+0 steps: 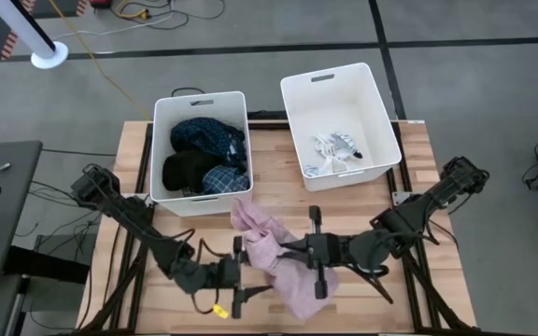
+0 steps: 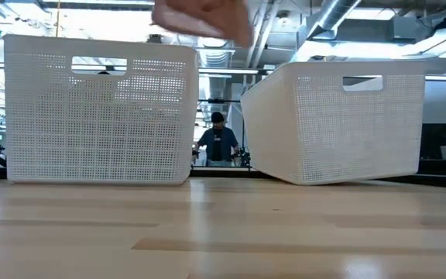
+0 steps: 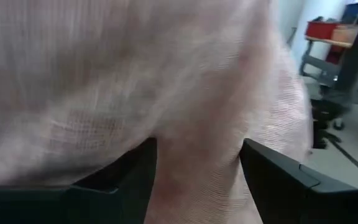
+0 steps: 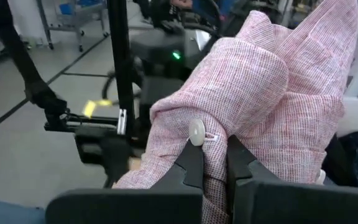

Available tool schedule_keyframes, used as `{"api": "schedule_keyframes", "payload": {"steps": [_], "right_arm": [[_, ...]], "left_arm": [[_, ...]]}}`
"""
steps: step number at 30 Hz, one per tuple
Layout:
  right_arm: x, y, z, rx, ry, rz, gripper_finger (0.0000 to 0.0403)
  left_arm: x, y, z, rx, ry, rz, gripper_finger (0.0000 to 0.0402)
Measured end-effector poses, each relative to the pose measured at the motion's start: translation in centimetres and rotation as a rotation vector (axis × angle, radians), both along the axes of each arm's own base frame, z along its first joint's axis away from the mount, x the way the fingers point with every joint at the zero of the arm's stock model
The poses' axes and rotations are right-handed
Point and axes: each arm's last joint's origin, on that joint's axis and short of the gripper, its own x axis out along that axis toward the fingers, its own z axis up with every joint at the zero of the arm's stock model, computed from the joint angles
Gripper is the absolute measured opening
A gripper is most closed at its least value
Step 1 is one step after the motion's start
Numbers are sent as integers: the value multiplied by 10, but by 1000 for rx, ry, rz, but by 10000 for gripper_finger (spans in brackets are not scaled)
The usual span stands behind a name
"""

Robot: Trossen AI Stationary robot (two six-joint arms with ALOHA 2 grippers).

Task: Sort clothes
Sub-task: Put the pink polo shirt into the left bin

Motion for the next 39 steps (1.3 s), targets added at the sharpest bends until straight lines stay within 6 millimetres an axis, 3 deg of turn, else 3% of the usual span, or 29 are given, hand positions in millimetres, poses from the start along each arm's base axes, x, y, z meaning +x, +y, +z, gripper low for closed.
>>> {"api": "schedule_keyframes", "payload": {"steps": [5, 15, 29, 39], "right_arm": [[0, 1, 0, -30, 4, 25, 17], [-5, 9, 1, -87, -15, 65, 17], [-4, 10, 3, -66, -33, 96, 17], [15, -1, -10, -26, 0, 130, 18]], "left_arm": [[8, 9, 2, -7, -17, -66, 254], [16, 21, 12, -17, -113, -90, 392], [21, 35, 30, 42, -291, -117, 395], [26, 43, 31, 40, -316, -171, 385]]}}
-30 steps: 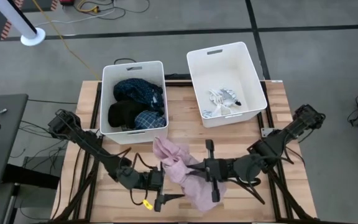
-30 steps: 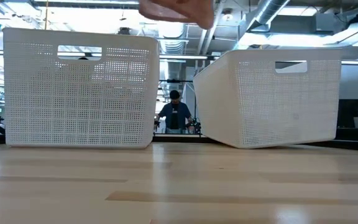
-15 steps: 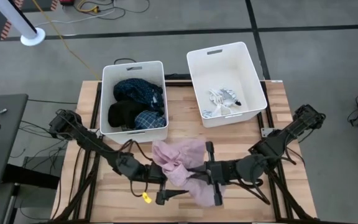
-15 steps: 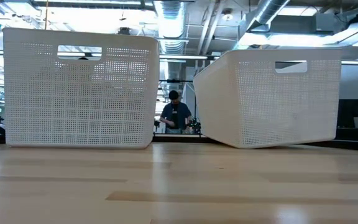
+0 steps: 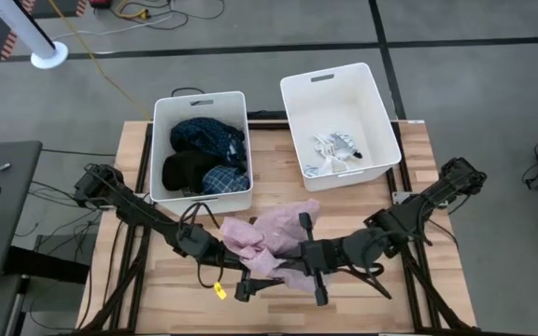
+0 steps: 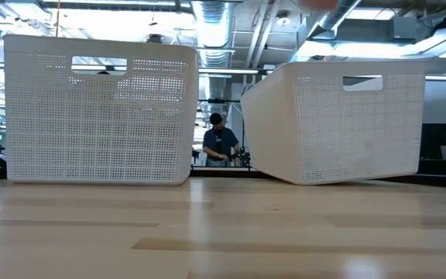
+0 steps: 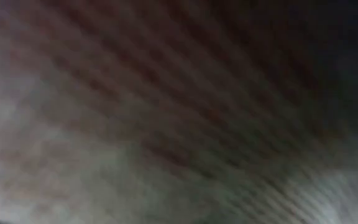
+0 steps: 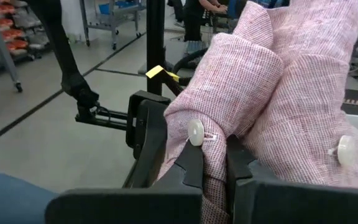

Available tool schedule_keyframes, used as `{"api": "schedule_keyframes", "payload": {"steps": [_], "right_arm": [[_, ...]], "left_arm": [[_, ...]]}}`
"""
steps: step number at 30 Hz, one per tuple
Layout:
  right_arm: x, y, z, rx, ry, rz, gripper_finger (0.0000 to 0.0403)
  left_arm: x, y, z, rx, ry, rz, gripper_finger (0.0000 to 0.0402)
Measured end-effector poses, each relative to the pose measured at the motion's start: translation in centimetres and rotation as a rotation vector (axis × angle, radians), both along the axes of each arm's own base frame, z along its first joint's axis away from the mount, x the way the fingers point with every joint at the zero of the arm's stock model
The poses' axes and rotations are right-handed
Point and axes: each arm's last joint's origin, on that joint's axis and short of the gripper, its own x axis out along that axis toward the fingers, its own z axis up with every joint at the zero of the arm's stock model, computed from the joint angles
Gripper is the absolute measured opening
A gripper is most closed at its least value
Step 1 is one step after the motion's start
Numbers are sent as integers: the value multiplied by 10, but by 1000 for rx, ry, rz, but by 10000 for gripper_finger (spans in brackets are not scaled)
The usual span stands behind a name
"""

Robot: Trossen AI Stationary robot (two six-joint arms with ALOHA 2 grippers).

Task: Sort clothes
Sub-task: Put the pink polo shirt into the left bin

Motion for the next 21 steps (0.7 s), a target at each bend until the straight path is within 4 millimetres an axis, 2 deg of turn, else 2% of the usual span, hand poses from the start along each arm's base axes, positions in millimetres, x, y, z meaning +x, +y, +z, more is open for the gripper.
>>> {"api": "schedule_keyframes", "payload": {"steps": [4, 12, 17, 21], "right_arm": [[2, 1, -2, -3, 9, 5, 28], [-3, 6, -5, -23, 36, 15, 72], [-10, 14, -7, -86, 62, 13, 109], [-21, 22, -1, -141, 102, -1, 157]], "left_arm": [[0, -1, -2, 33, 20, 3, 324], [-1, -5, -4, 111, 30, 7, 113], [-1, -6, -6, 135, 44, -6, 107], [-1, -8, -7, 142, 51, -17, 107]]}}
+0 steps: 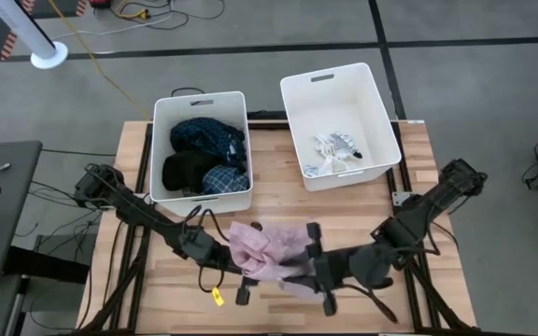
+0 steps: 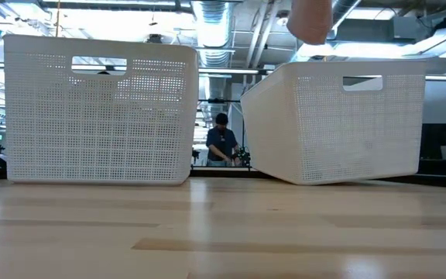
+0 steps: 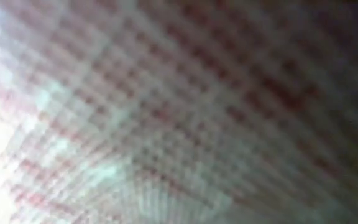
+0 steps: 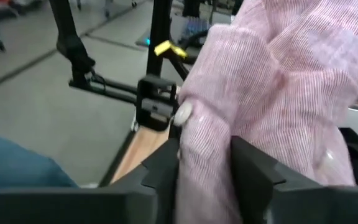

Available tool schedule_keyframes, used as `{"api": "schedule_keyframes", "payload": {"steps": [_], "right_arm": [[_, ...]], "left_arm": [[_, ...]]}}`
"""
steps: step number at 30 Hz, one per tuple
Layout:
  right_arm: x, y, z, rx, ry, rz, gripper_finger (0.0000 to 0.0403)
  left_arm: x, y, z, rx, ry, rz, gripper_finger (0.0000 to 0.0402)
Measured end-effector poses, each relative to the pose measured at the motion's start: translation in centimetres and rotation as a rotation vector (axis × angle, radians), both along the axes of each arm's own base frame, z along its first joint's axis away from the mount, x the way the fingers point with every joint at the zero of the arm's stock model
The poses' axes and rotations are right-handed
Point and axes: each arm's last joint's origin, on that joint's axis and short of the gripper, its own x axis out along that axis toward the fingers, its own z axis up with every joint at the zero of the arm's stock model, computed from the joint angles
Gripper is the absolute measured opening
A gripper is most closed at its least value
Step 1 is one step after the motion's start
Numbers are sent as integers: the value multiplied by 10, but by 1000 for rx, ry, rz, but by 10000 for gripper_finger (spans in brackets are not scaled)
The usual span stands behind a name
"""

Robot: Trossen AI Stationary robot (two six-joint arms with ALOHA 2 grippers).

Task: Sort clothes
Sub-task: Put the pink polo shirt into the left bin

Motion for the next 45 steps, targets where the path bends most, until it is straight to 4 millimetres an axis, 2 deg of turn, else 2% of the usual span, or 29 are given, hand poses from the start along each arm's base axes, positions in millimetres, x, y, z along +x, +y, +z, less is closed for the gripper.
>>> {"api": "schedule_keyframes", "payload": {"steps": [5, 8, 15, 20, 25, 32, 35, 38, 41, 45], "right_arm": [[-18, 11, 11, -29, 31, -33, 216], [-32, 18, 13, -45, 55, -71, 232], [-64, 31, -2, -95, 159, -164, 222], [-76, 39, -19, -14, 191, -238, 212], [-65, 45, -49, 41, 171, -259, 212], [-36, 45, -79, 80, -8, -200, 210], [-26, 38, -88, 82, -53, -207, 209], [-21, 30, -97, 74, -49, -234, 209], [-20, 26, -103, 71, -33, -247, 209], [-20, 25, -109, 73, -26, -253, 209]], "left_arm": [[-8, 0, 11, 18, -15, 15, 107], [-15, 3, 20, 29, -34, 25, 107], [-40, 11, 53, 43, -94, 77, 107], [-59, 23, 77, 28, -156, 143, 107], [-70, 31, 92, 38, -230, 171, 107], [-68, 40, 96, 74, -239, 232, 107], [-72, 46, 98, 133, -192, 343, 107], [-82, 53, 104, 161, -150, 380, 107], [-92, 58, 108, 189, -106, 398, 107], [-106, 66, 110, 253, -3, 521, 107]]}}
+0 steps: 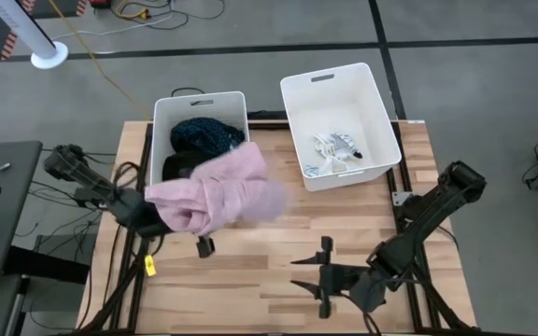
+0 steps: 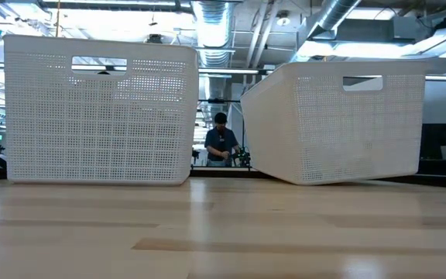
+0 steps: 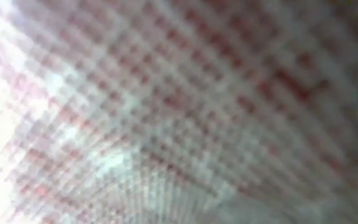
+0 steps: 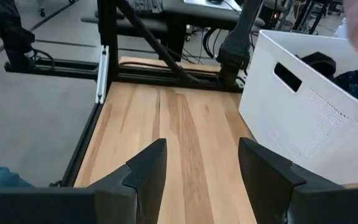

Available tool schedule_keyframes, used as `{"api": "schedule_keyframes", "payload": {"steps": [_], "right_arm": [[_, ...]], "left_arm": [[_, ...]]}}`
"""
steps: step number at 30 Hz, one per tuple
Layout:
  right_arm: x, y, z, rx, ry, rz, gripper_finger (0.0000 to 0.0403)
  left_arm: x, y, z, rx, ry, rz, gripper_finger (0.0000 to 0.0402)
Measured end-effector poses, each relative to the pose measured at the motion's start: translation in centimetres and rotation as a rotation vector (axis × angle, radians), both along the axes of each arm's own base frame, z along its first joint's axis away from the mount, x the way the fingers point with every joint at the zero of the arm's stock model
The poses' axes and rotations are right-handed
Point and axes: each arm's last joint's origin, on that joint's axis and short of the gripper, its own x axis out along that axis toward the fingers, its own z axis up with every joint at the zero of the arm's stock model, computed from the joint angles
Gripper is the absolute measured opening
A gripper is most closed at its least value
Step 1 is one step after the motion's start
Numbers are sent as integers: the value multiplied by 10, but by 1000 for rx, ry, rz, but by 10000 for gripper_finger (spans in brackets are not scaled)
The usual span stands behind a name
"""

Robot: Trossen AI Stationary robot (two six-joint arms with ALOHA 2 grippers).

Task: Sort clothes
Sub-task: Put the pink polo shirt into the left bin

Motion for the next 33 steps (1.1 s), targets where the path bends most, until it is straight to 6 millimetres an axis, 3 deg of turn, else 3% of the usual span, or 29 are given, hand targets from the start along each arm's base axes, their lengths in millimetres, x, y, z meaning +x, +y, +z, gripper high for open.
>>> {"api": "schedule_keyframes", "payload": {"steps": [12, 20, 33], "right_arm": [[-4, -6, -22, 35, 53, -34, 209], [-4, -9, -29, 45, 44, -42, 209], [-6, -9, -36, 85, 40, -53, 209]], "left_arm": [[-41, 38, -1, -32, 213, 370, 107], [-45, 71, -13, -63, 290, 500, 107], [-35, 129, -17, -73, 346, 524, 107]]}}
